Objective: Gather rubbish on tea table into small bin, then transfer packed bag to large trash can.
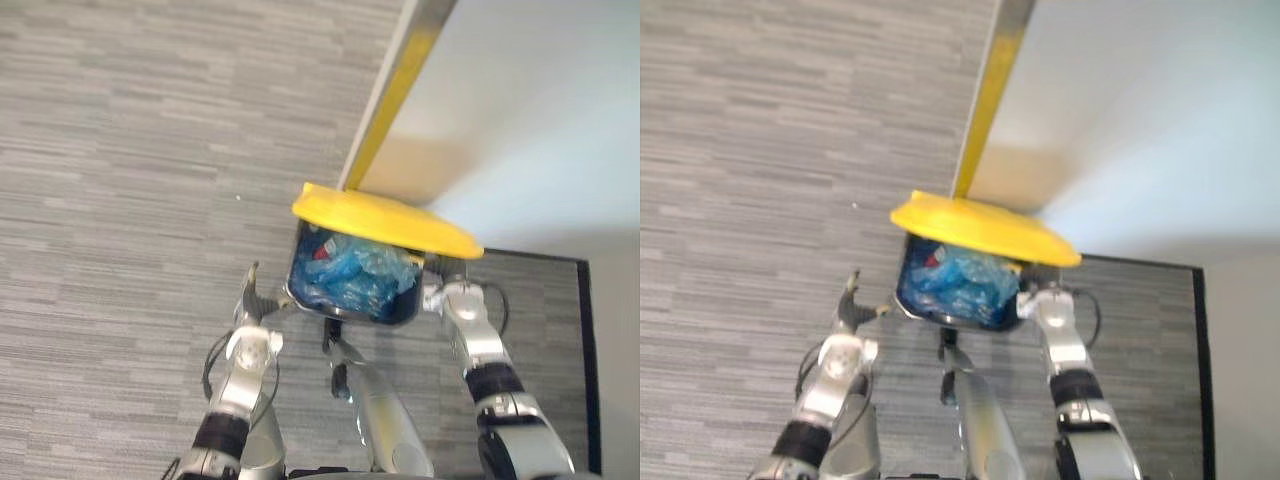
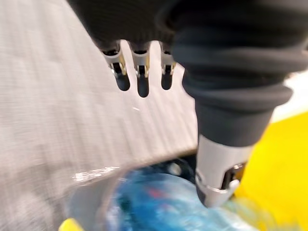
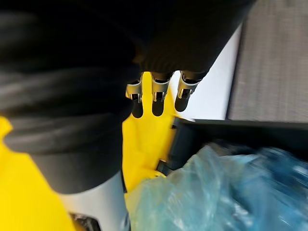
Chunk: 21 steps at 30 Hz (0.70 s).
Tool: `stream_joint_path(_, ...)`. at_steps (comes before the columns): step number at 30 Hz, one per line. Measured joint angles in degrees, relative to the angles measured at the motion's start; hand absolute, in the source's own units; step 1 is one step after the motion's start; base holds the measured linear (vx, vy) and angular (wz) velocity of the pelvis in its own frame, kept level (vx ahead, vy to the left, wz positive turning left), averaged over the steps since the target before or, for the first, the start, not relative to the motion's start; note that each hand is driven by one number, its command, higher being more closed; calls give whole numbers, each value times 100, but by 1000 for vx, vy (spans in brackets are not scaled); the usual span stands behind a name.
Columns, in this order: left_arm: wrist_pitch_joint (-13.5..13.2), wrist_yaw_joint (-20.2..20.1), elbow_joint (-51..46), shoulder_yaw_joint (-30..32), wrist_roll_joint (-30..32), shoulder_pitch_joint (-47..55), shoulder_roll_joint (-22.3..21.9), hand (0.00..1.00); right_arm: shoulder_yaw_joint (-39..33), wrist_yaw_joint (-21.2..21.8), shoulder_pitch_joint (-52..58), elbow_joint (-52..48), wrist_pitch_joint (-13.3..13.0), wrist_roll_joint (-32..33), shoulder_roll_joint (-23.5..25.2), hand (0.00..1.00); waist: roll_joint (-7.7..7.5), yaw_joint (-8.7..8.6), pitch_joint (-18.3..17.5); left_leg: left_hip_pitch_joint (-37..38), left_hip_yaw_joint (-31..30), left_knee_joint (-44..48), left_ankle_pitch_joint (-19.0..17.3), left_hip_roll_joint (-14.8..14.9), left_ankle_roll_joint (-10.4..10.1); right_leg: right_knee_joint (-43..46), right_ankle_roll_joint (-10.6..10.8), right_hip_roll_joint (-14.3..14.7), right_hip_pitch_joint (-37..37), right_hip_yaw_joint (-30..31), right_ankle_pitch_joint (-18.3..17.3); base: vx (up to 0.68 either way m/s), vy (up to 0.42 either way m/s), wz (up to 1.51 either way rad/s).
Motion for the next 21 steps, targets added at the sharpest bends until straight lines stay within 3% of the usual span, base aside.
stream_joint_path(3,-7,-34,590,468,-295,116,-3,0,-10,49,380,-212,28,-57,210,0,-17,0,-57,68,20,291,-49,-126,28,190,47,-99,90,46,-52,-1,62,-6)
stream_joint_path(6,8,-40,1359,1152,-796,155,-162,0,7,120,761,-480,20,-230,525,0,-27,44,-85,107,365,945,-343,-287,220,379,163,-162,161,320,26,-166,158,-51)
stream_joint_path(8,47,-41,1741,1452,-956,180,-232,0,64,180,1148,-475,10,-334,665,0,-132,42,-195,162,671,1027,-367,-442,337,239,411,-326,184,379,-70,-224,167,-60)
stream_joint_path(9,44,-17,1847,1604,-967,155,-235,0,162,221,1413,-430,7,-456,770,0,-62,37,-182,314,901,781,-160,-304,409,242,728,-436,244,137,-444,-261,106,-71)
stream_joint_path(10,50,-7,1952,1663,-982,153,-205,0,208,243,1510,-398,2,-480,828,0,-75,38,-213,400,1051,610,-14,-276,361,628,449,-460,110,80,-382,-296,86,-86)
stream_joint_path(11,56,-4,2133,1746,-1017,150,-211,0,214,265,1821,-312,-3,-566,916,0,-76,-12,-303,530,1204,269,204,-217,348,1558,87,-493,-89,-18,-333,-253,3,-62)
stream_joint_path(12,81,-3,2258,1718,-1001,157,-212,0,112,302,2195,-17,0,-723,973,0,5,-70,-461,656,1243,-169,474,-97,304,2614,-60,-489,-131,-45,-535,-163,-7,-39)
stream_joint_path(14,86,-22,2316,1508,-999,156,-241,0,-231,305,2558,582,4,-835,1010,0,4,-116,-678,736,1215,-562,680,2,282,3582,-48,-541,32,154,-904,-42,-96,-14)
stream_joint_path(15,69,-47,2324,1408,-1000,130,-240,0,-527,292,2595,959,-6,-741,1009,0,-103,-116,-765,711,1236,-646,737,1,237,3771,94,-672,352,383,-1139,-16,-160,-26)
stream_joint_path(17,84,-69,2503,1399,-1000,6,-275,0,-917,181,2399,1479,1,-875,986,0,-220,-148,-820,638,1234,-648,740,40,228,3396,223,-615,566,384,-1455,-112,-222,-22)
stream_joint_path(19,81,-162,2725,1500,-1009,-130,-486,0,-1248,47,2242,1992,15,-879,929,0,-62,-79,-1011,797,1301,-872,895,87,268,2203,232,-285,1057,467,-1517,-3,-150,-58)
stream_joint_path(20,71,-187,2780,1504,-1017,-137,-507,0,-1296,6,2177,2121,34,-878,922,0,-6,-11,-1080,807,1485,-944,958,79,361,1622,61,-217,1288,422,-1604,10,-87,-88)
stream_joint_path(21,66,-171,2824,1623,-1029,-134,-547,0,-1368,-10,2068,2222,73,-877,947,0,72,-44,-1100,822,1580,-1029,1017,166,300,1363,-204,-129,1324,405,-1537,-94,-82,-56)
